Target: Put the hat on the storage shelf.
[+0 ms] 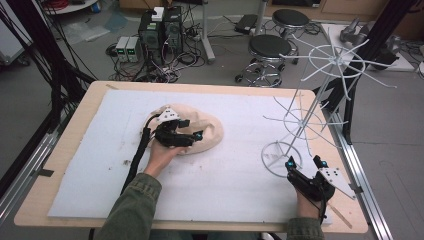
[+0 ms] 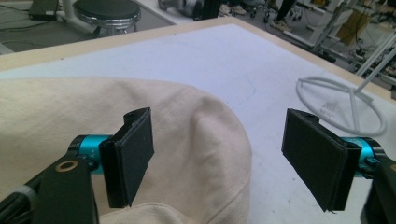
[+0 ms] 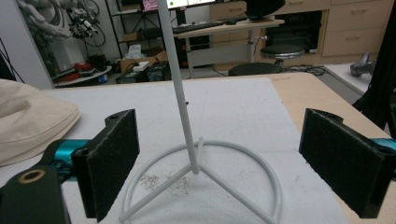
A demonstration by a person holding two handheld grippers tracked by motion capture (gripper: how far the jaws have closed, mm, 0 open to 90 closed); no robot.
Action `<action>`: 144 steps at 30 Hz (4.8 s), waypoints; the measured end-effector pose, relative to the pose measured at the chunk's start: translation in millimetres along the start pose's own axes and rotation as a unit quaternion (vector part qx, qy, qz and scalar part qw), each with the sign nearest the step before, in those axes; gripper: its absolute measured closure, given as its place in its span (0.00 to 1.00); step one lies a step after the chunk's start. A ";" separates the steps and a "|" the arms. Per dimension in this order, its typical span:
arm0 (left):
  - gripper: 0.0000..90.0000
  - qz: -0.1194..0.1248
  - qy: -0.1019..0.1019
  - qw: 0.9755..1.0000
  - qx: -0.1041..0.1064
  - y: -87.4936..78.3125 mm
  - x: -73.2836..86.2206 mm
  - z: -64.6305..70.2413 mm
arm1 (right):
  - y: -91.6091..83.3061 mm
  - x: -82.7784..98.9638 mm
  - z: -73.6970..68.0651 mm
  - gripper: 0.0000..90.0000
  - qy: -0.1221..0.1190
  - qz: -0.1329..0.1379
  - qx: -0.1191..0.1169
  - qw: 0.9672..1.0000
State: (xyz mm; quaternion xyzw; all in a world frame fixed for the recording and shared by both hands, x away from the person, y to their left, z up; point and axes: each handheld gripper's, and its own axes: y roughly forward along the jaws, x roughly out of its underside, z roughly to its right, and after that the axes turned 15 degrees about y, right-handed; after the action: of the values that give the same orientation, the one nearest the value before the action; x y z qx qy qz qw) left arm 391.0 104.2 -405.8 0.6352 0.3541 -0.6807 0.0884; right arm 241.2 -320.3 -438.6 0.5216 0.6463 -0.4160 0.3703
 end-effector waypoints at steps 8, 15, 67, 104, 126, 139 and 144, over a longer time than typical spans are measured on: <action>0.28 -0.026 -0.004 1.000 0.009 8.0 5.7 0.1 | -0.1 0.0 -0.2 0.12 -0.002 -0.001 -0.001 1.000; 0.30 -0.062 0.004 0.997 0.038 17.2 12.2 5.2 | -0.1 0.0 -0.3 0.12 -0.004 -0.001 -0.004 1.000; 0.90 0.092 -0.065 0.981 0.160 -21.9 -14.7 16.2 | -0.3 -0.2 -1.1 0.12 -0.003 -0.002 -0.007 1.000; 0.89 0.308 -0.001 0.942 0.136 -110.6 -94.1 33.5 | -0.3 2.1 -7.1 0.13 -0.005 -0.008 -0.023 1.000; 0.89 0.310 0.041 0.937 0.155 -107.3 -165.7 56.1 | -2.8 4.3 -14.6 0.13 0.003 -0.016 -0.045 0.999; 0.89 0.309 0.040 0.933 0.182 -81.9 -210.6 69.5 | -5.6 4.5 -16.5 0.13 0.001 -0.015 -0.048 0.999; 0.89 0.312 0.043 0.927 0.203 -63.9 -230.5 82.8 | -5.2 4.8 -16.6 0.13 0.002 -0.013 -0.048 0.999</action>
State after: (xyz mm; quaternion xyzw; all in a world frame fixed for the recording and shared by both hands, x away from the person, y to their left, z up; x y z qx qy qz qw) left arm 329.0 25.9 -173.2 0.7468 -0.0044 -0.6479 0.1499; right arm 234.5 -303.7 -435.9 0.4952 0.6731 -0.3886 0.3881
